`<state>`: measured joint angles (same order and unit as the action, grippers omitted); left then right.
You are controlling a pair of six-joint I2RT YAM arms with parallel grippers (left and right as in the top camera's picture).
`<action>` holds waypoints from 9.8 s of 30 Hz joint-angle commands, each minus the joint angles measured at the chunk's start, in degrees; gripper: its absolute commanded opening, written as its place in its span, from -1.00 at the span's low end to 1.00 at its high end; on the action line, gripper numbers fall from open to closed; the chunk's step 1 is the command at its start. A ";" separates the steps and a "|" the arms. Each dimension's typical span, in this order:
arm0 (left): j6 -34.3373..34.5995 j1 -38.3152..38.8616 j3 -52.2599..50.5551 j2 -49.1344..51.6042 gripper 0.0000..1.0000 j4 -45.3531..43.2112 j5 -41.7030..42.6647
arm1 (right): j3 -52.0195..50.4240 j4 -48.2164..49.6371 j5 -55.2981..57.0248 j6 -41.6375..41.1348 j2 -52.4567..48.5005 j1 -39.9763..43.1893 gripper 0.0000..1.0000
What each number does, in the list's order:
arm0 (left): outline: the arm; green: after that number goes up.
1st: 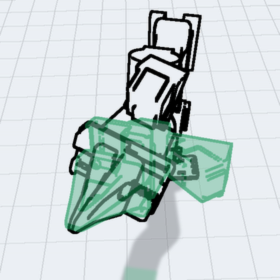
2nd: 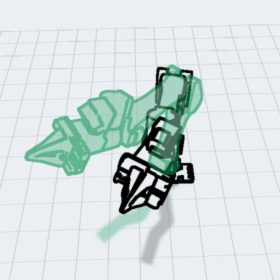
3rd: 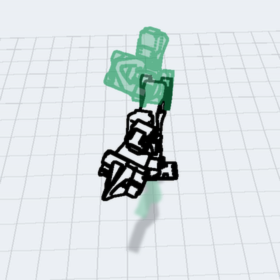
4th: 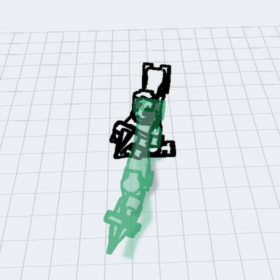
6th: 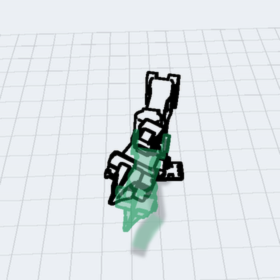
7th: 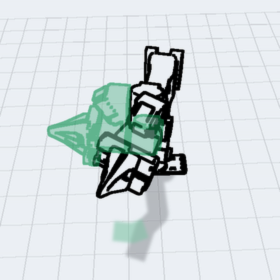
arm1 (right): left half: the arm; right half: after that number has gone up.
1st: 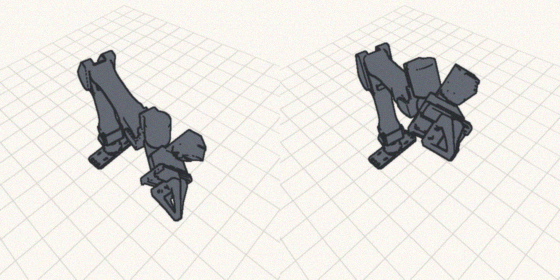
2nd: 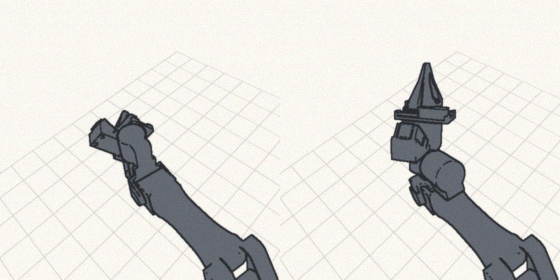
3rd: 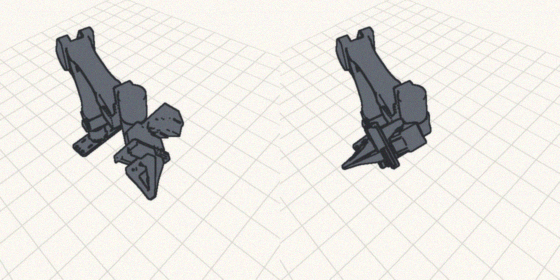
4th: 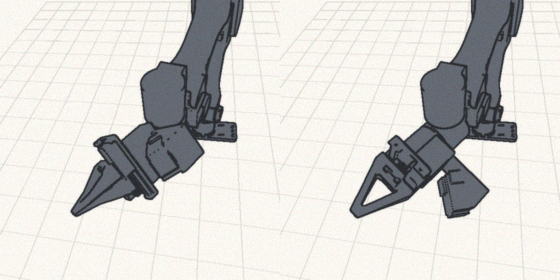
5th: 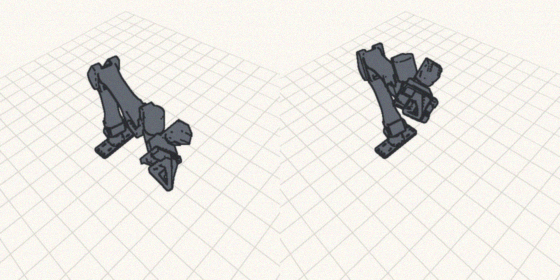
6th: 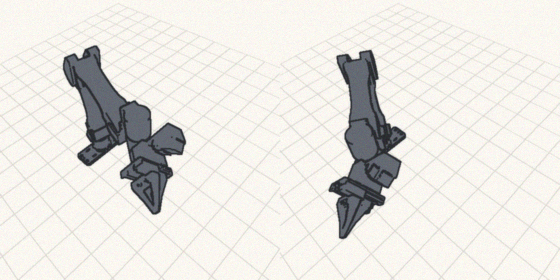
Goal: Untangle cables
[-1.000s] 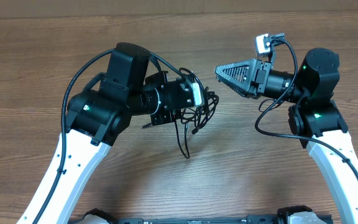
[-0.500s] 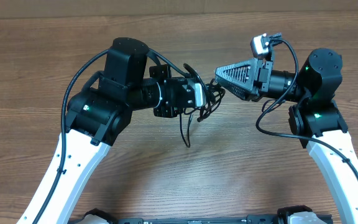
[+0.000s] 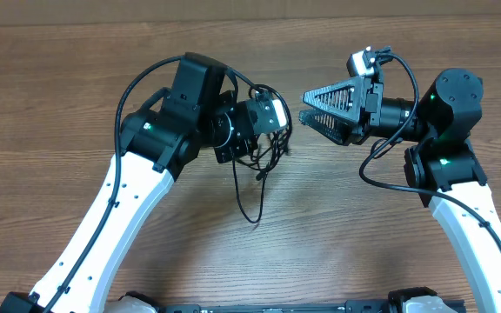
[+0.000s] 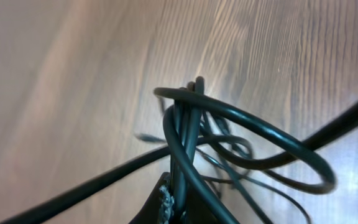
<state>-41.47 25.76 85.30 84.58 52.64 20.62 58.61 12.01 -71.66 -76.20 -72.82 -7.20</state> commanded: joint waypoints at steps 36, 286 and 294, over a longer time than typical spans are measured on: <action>24.11 1.05 0.37 -0.44 -0.92 -4.72 22.60 | 0.66 -6.91 -5.16 34.29 0.02 -1.92 0.99; 17.07 5.01 1.22 0.52 -0.92 1.11 13.42 | 0.66 -38.23 7.15 75.19 0.04 -9.07 0.15; 15.72 5.01 1.22 0.46 -0.92 1.66 13.55 | 0.66 -38.23 10.86 75.19 0.04 -9.07 -0.76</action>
<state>-23.40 30.33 85.23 87.11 54.06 30.02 58.81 -26.63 -64.05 -1.26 -73.23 -16.49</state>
